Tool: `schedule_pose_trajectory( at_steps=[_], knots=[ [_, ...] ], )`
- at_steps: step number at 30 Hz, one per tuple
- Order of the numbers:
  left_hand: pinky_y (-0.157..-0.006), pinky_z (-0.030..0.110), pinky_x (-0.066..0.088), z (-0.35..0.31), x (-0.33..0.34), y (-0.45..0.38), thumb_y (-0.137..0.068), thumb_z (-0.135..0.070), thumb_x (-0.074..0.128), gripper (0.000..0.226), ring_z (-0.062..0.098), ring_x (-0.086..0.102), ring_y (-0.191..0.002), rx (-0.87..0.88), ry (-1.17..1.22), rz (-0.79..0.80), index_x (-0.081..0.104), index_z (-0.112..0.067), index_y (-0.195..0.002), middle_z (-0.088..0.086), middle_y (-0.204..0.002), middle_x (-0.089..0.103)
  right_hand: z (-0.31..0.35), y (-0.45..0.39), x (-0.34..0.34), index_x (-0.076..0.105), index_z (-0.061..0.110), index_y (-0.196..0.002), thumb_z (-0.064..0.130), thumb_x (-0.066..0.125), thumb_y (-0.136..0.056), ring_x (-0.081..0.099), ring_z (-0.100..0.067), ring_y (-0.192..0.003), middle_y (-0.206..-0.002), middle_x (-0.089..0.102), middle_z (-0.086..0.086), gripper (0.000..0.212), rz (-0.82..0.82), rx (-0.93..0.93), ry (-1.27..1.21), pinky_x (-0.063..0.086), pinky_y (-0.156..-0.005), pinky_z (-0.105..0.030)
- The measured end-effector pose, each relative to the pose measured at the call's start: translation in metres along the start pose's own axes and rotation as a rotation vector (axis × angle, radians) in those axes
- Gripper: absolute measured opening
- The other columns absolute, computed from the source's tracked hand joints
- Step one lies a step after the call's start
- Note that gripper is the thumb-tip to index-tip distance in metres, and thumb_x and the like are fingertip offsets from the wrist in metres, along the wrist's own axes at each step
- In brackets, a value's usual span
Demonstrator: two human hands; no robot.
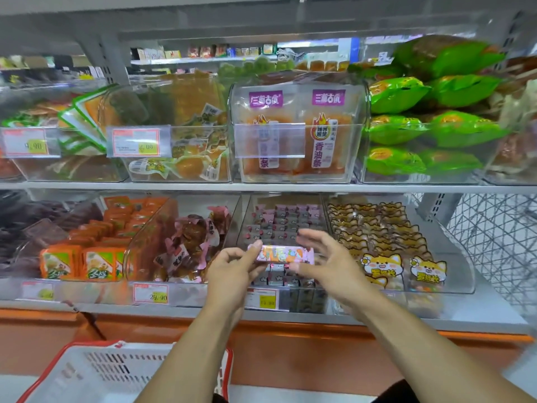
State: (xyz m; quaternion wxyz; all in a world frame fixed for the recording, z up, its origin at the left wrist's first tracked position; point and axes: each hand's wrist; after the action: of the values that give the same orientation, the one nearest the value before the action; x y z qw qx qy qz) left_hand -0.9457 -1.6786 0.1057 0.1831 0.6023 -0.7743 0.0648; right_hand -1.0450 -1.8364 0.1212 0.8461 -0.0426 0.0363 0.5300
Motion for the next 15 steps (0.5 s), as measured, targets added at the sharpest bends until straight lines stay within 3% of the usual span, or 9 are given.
schedule_pose_trajectory(
  at_steps=[2,5,8,13,15],
  knots=[
    [-0.063,0.023,0.059,0.0009,0.0019,0.0006,-0.085,-0.018,0.079,0.031,0.017,0.074,-0.071,0.010,0.002,0.015,0.054,-0.005,-0.097,0.007,-0.077,0.075,-0.0046,-0.0011,0.0019,0.068,0.043,-0.111,0.011,0.086,-0.080,0.066,-0.007,-0.109,-0.115,0.070,0.017,0.048,-0.016,-0.052,0.119,0.056,-0.096,-0.042],
    [-0.064,0.024,0.059,0.0020,0.0031,-0.0004,-0.093,-0.018,0.072,0.024,0.017,0.076,-0.075,0.011,-0.030,0.028,0.063,-0.007,-0.112,0.005,-0.084,0.077,-0.0078,-0.0012,0.0023,0.070,0.042,-0.103,0.014,0.084,-0.081,0.071,-0.011,-0.096,-0.108,0.072,0.010,0.038,-0.044,-0.062,0.081,0.061,-0.079,-0.032],
    [-0.066,0.024,0.060,0.0012,0.0035,0.0000,-0.100,-0.017,0.061,0.016,0.018,0.076,-0.078,-0.023,-0.028,0.107,0.068,-0.009,-0.112,0.011,-0.091,0.078,-0.0079,-0.0029,0.0002,0.068,0.031,-0.109,0.014,0.080,-0.086,0.075,-0.014,-0.079,-0.104,0.076,0.004,0.031,-0.055,-0.036,-0.033,0.057,-0.065,-0.022],
    [-0.075,0.029,0.059,0.0002,0.0033,0.0007,-0.096,-0.015,0.067,0.016,0.026,0.075,-0.092,-0.034,-0.037,0.148,0.069,-0.011,-0.111,0.012,-0.103,0.077,-0.0046,-0.0039,-0.0033,0.073,0.025,-0.101,0.029,0.075,-0.091,0.071,-0.018,-0.071,-0.095,0.078,-0.006,0.011,-0.074,0.045,-0.186,0.056,-0.062,-0.025],
    [-0.074,0.027,0.059,0.0002,0.0033,0.0015,-0.096,-0.014,0.066,0.015,0.024,0.075,-0.092,-0.038,-0.028,0.161,0.070,-0.011,-0.111,0.012,-0.103,0.077,-0.0038,-0.0042,-0.0046,0.075,0.024,-0.098,0.036,0.074,-0.091,0.071,-0.019,-0.070,-0.092,0.077,-0.009,0.014,-0.071,0.065,-0.190,0.055,-0.060,-0.025]
  ],
)
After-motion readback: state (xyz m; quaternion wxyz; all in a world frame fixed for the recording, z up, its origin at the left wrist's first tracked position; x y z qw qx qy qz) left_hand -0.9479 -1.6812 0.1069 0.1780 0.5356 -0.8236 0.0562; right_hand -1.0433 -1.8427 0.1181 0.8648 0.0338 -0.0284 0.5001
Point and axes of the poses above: each hand's wrist, its own y-axis away from the middle knuckle, its own x-axis out of the palm, z = x × y
